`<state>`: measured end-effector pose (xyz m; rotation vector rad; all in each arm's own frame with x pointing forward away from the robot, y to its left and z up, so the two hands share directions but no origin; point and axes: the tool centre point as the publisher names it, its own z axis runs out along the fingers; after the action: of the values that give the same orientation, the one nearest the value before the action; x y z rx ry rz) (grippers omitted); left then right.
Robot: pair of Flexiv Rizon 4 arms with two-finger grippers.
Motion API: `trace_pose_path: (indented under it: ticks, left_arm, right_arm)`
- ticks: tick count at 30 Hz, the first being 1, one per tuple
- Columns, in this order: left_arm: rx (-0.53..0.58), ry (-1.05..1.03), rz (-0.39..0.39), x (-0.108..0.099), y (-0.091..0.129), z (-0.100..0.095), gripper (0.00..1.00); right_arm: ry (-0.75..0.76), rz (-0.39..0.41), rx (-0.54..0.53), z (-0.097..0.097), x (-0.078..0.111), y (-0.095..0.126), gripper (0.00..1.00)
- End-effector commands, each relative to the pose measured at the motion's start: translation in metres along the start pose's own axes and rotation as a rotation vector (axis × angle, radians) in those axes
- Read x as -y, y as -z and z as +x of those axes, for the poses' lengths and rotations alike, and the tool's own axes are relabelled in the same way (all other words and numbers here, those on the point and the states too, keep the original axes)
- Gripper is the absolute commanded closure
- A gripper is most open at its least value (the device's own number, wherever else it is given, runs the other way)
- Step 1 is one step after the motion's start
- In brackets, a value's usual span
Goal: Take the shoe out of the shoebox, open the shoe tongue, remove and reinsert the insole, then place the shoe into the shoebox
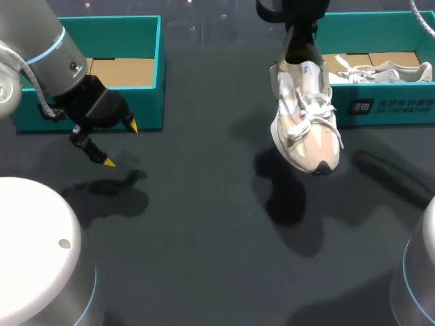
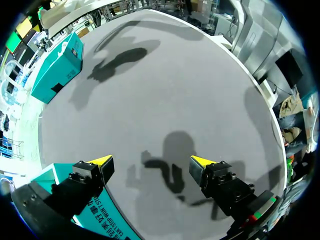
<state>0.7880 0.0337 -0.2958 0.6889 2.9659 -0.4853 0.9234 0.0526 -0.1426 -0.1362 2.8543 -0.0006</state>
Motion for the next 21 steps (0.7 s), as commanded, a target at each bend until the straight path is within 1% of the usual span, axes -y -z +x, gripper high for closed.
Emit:
trace_pose_path:
  ticks: [1, 5, 6, 8, 10, 11, 12, 21]
  left_arm:
    - [0.001, -0.001, -0.002, 0.000, 0.001, 0.001, 0.00]
    - [0.001, -0.001, -0.002, 0.000, 0.001, 0.001, 0.00]
    - [0.001, -0.001, -0.002, 0.000, 0.001, 0.001, 0.00]
    - [0.001, -0.001, -0.002, 0.000, 0.001, 0.001, 0.00]
    - [0.001, -0.001, -0.002, 0.000, 0.001, 0.001, 0.00]
    - [0.001, -0.001, -0.002, 0.000, 0.001, 0.001, 0.00]
    - [0.001, -0.001, -0.002, 0.000, 0.001, 0.001, 0.00]
    - [0.001, -0.001, -0.002, 0.000, 0.001, 0.001, 0.00]
  right_arm:
    - [0.010, 0.008, -0.006, -0.026, 0.027, -0.010, 1.00]
    - [0.036, 0.019, 0.009, -0.049, 0.054, -0.020, 1.00]
    - [0.033, 0.007, 0.016, -0.053, 0.061, -0.022, 1.00]
    - [0.044, 0.030, 0.006, -0.064, 0.071, -0.027, 1.00]
    - [0.063, 0.019, -0.018, -0.076, 0.082, -0.030, 1.00]
    - [0.054, 0.015, -0.034, -0.082, 0.089, -0.034, 1.00]
    - [0.019, 0.032, -0.052, -0.087, 0.097, -0.039, 1.00]
    - [0.019, 0.032, -0.052, -0.087, 0.097, -0.039, 1.00]
